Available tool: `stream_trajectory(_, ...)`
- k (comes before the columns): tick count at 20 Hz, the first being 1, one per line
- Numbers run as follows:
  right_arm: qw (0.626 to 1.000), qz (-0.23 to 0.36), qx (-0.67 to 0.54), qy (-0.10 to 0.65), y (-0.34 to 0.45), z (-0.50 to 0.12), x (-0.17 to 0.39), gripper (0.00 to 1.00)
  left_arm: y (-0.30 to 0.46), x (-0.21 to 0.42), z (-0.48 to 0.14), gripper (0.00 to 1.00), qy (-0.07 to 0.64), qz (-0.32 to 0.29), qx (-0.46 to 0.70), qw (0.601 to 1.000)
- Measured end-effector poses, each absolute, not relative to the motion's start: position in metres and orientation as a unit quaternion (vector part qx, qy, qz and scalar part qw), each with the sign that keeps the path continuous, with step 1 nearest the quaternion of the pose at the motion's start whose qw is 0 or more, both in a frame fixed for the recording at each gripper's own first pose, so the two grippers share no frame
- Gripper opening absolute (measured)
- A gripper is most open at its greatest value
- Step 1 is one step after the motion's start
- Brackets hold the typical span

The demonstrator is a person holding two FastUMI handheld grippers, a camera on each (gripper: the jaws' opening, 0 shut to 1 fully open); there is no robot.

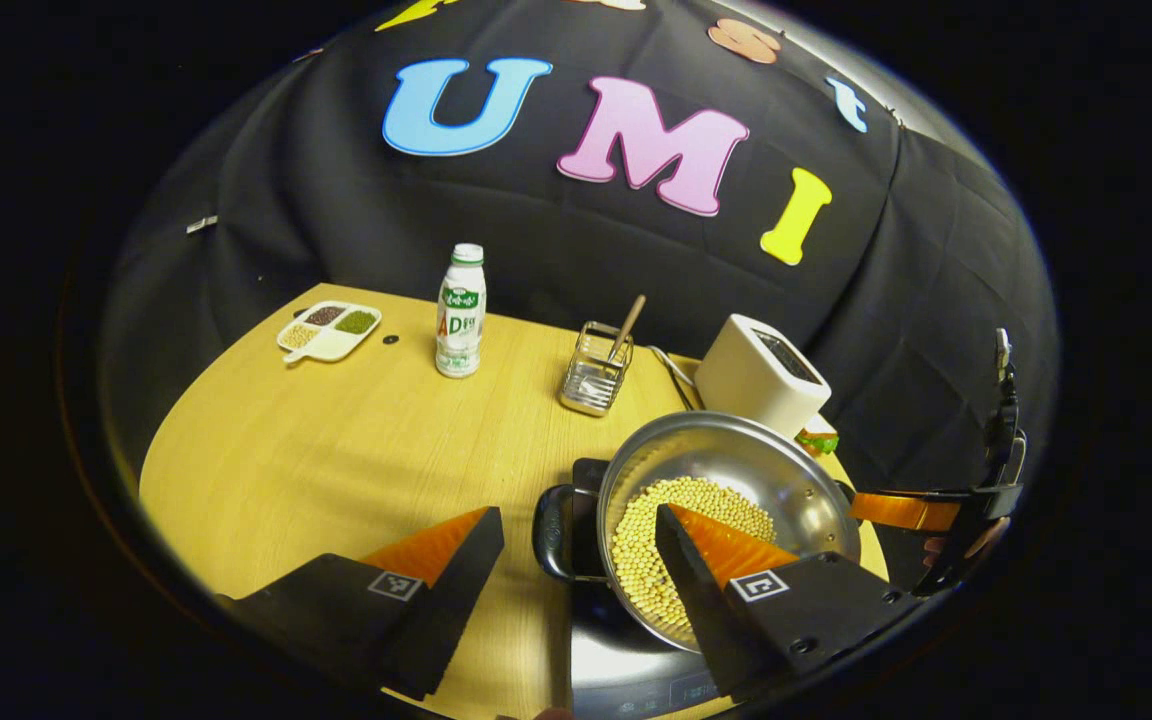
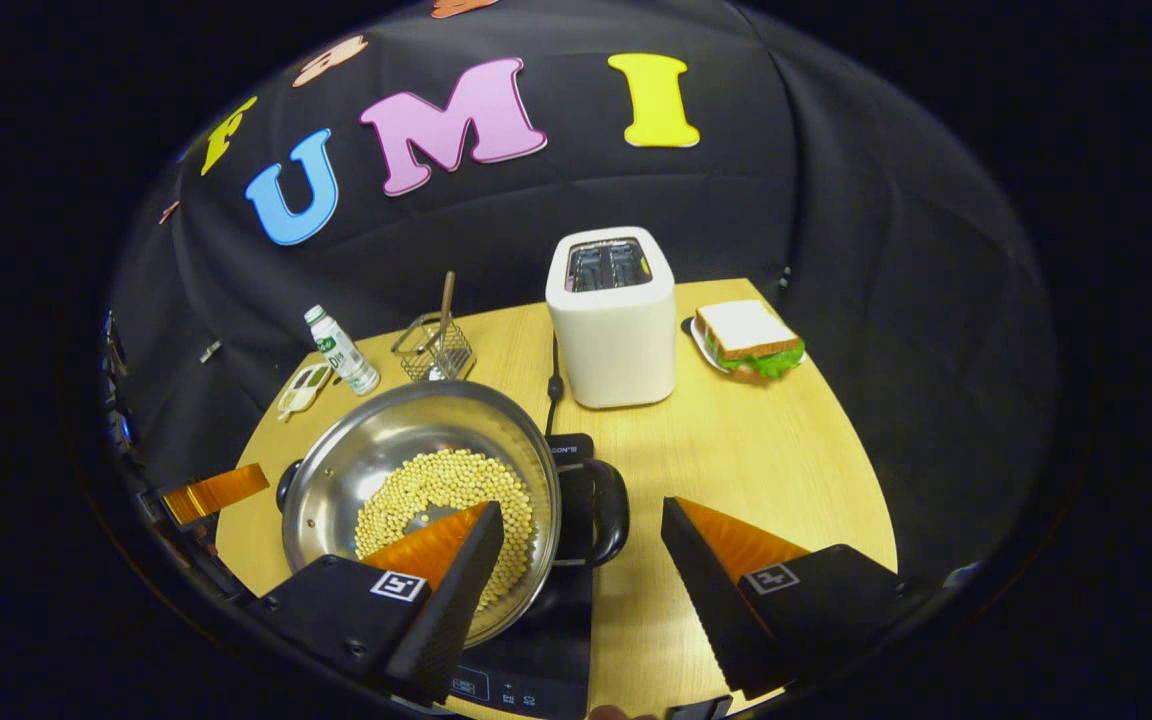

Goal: First push the handle of the pot to place it horizontally, then grasp the pot with both hands and set it on the induction cooktop.

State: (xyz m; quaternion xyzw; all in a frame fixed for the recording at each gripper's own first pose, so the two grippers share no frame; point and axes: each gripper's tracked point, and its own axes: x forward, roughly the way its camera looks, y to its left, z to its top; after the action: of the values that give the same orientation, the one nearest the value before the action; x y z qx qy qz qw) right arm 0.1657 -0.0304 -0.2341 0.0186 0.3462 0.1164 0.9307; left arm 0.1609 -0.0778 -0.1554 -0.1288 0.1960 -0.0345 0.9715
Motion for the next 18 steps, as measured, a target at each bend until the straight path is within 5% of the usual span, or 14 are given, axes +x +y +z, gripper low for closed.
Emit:
stream_trajectory(11, 0.990, 0.072, 0.007, 0.124, -0.018, -0.062, 0.085, 0.99, 0.012, 0.027, -0.052, 0.95, 0.053, 0.025, -0.077, 0.995)
stream_trajectory(18, 0.995, 0.074, 0.006, 0.064, -0.007, -0.029, 0.011, 0.99, 0.047, -0.064, -0.030, 0.96, -0.022, 0.086, -0.031, 0.996)
